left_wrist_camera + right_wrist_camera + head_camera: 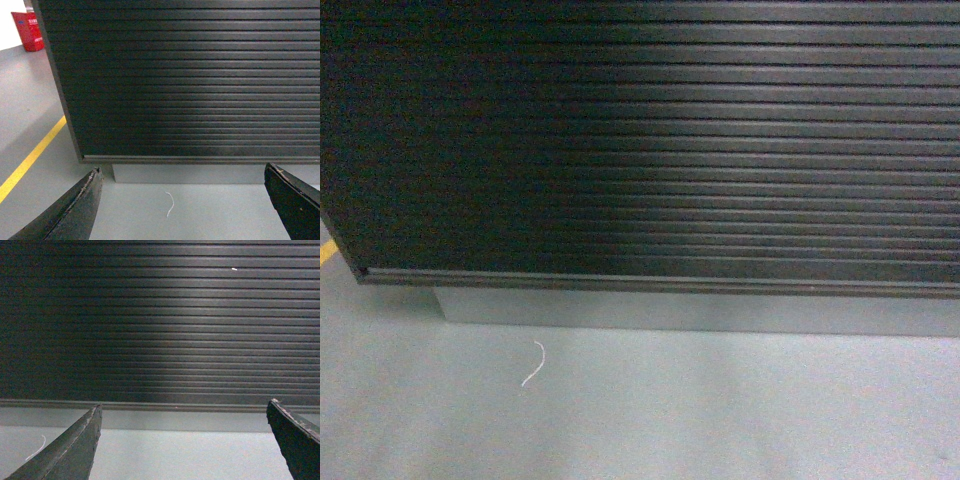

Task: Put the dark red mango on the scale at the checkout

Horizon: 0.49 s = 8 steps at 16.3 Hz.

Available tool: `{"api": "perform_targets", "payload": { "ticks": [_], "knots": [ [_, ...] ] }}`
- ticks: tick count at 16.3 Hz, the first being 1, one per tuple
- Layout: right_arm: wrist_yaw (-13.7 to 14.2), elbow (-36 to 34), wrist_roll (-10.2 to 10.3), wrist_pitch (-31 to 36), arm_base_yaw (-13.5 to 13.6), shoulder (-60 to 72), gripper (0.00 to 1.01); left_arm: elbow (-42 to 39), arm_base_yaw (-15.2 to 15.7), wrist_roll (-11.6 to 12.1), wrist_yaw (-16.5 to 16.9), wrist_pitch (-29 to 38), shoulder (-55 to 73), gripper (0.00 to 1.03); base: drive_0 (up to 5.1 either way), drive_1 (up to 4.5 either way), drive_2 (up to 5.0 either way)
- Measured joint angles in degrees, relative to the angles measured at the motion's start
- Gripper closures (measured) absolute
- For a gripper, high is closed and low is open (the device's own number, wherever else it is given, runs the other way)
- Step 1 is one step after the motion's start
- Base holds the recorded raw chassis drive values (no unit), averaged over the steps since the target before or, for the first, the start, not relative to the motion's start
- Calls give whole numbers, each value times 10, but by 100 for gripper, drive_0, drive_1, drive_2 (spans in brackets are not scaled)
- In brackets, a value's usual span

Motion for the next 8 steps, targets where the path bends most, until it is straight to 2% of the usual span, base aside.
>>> {"api": "perform_targets", "payload": {
  "ticks": [8],
  "knots": [
    [0,0,0,2,0,0,3,0,0,0,0,-1,0,5,3,435,-430]
  ]
}}
